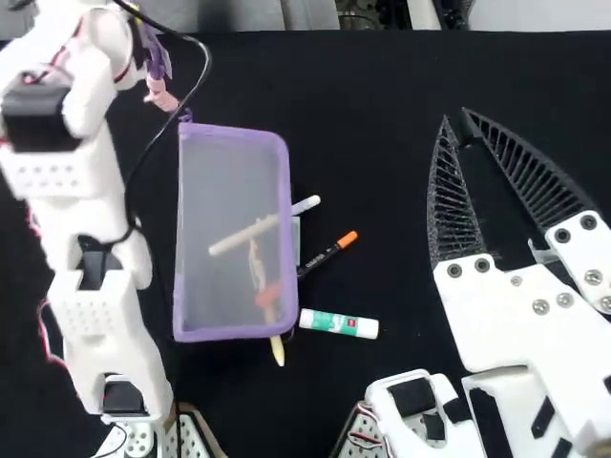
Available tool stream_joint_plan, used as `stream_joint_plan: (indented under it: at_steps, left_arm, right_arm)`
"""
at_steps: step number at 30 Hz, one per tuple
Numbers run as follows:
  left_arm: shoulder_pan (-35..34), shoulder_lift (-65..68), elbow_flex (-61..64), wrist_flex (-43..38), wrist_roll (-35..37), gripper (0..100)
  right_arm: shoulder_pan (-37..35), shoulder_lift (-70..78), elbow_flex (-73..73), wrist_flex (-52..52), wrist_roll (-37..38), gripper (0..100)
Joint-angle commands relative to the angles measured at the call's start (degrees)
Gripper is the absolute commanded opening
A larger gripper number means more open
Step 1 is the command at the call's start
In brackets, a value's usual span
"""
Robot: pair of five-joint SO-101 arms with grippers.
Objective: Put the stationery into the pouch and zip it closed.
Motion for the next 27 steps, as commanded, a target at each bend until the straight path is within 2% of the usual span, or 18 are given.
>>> stream_joint_plan:
  at_steps: [1,12,15,17,20,22,25,27]
  left_arm:
    - [1.4,-9.9,-2.4,-1.8,-0.4,3]
    - [1.1,-27.1,-2.4,-9.1,-0.4,3]
    - [-0.1,-28.9,-2.4,-9.1,-0.4,3]
    - [-1.2,-29.5,-2.4,-9.2,-0.4,3]
    - [-1.7,-29.8,-2.4,-9.3,-0.4,3]
    - [-1.6,-30.1,-2.4,-9.4,-0.4,3]
    - [-1.3,-29.9,-2.4,-12.8,-1.4,3]
    - [-1.2,-29.5,-2.3,-17.4,-3.7,3]
  right_arm:
    - [1.1,0.5,-0.6,-1.1,-0.1,3.9]
    - [0.7,-1.7,-0.8,-0.9,-0.4,4.0]
    - [0.7,-4.5,-1.0,-0.9,-5.4,4.1]
    - [0.7,-6.9,-0.8,-0.9,-8.7,7.8]
    - [0.7,-10.2,-0.5,-0.6,-14.6,19.4]
    - [0.7,-11.5,-0.5,0.5,-15.9,24.4]
    - [0.4,-12.0,-0.5,1.3,-16.4,24.7]
    - [-2.4,-11.9,-0.3,1.6,-17.0,24.7]
